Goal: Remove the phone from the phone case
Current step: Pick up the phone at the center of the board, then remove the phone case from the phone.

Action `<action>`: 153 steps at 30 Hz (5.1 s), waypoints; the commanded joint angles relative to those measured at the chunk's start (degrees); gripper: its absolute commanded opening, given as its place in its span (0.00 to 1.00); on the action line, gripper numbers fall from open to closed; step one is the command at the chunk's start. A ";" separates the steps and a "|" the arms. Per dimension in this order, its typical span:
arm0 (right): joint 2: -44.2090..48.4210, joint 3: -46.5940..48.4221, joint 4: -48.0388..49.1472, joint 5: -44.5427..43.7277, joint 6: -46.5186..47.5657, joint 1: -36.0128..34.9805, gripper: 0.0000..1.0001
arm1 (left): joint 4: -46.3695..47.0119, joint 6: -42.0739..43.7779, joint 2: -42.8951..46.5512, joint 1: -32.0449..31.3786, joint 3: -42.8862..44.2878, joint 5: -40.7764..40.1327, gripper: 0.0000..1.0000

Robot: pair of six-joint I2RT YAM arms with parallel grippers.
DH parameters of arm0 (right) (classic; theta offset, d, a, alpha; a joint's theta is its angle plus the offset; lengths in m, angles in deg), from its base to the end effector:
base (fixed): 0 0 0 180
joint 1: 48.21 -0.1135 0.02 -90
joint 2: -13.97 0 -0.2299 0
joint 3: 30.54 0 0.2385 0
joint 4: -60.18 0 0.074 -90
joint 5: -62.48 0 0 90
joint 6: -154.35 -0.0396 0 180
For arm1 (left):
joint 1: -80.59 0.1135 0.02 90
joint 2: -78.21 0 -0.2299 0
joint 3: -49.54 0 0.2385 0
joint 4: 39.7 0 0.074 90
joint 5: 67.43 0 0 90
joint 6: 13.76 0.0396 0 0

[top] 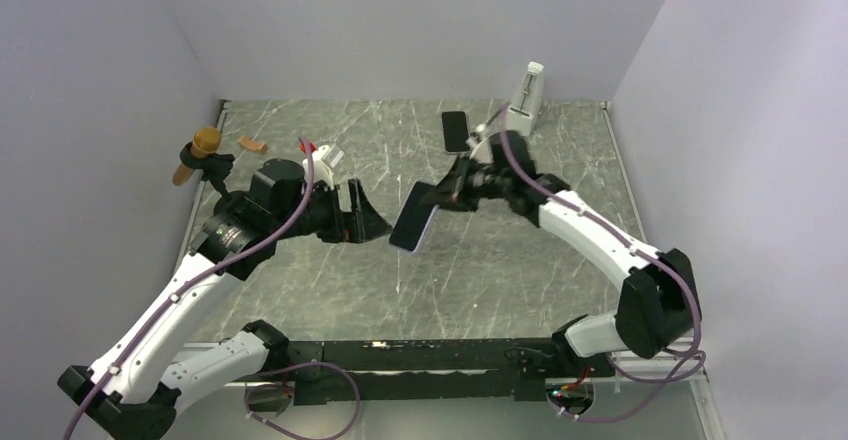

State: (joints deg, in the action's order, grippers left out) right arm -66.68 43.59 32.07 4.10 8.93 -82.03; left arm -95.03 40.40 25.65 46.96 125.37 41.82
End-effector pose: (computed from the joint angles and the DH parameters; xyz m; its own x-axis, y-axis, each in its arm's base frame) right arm 0.2445 0.1888 0.2520 -0.9533 0.2053 -0.2217 -0.0837 0.5257 0.8466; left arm 0.1541 -0.1182 0.3311 -0.8007 -0.1313 -0.5846 0.3537 0.6839 -0.6381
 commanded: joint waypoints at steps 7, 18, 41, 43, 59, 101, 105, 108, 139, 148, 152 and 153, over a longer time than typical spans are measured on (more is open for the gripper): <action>4.18 2.17 28.15 27.81 -13.46 19.55 0.00 | 21.22 -18.96 -1.56 4.13 -2.57 12.67 0.72; 1.49 -2.88 60.26 27.97 -39.53 19.95 0.00 | 46.59 -39.38 -1.15 8.97 -9.73 21.46 0.60; 3.71 -3.74 53.85 24.65 -36.29 16.12 0.00 | 57.20 -43.97 -4.42 5.87 -11.01 21.67 0.36; 3.59 -3.81 53.92 24.63 -36.46 16.05 0.00 | 58.54 -44.62 -4.68 5.68 -11.44 21.81 0.34; 2.89 -5.71 57.87 22.77 -38.81 14.74 0.00 | 60.75 -47.17 -6.67 4.47 -11.44 23.43 0.26; -2.85 -7.68 67.86 25.92 -48.93 14.85 0.00 | 82.12 -59.36 -7.09 6.32 -17.43 20.39 0.08; -5.51 -7.43 70.99 28.00 -52.99 14.14 0.00 | 93.18 -61.30 -9.43 6.30 -16.44 19.89 0.00; -8.08 -7.93 76.54 28.54 -57.50 12.52 0.00 | 106.07 -64.19 -12.97 6.35 -13.91 20.02 0.00; -15.31 6.48 97.56 10.54 -73.15 -2.11 0.00 | 74.40 -57.85 -5.48 5.67 -23.59 13.42 0.00; -13.51 8.59 92.02 10.50 -69.35 -4.56 0.00 | 16.05 -35.69 -6.81 6.39 -8.00 3.52 0.00; -11.12 6.24 86.97 11.34 -66.06 -4.97 0.00 | 8.33 -30.39 -8.90 7.03 -3.83 -2.15 0.00; -10.62 5.63 86.18 11.44 -65.64 -4.87 0.00 | 6.64 -28.56 -9.30 7.17 -2.76 -4.72 0.00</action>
State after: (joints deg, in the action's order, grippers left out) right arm -83.55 47.35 111.32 8.40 -53.41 -79.32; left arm -61.24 1.37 24.30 53.10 122.29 53.82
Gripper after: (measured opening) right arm 0.171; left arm 0.079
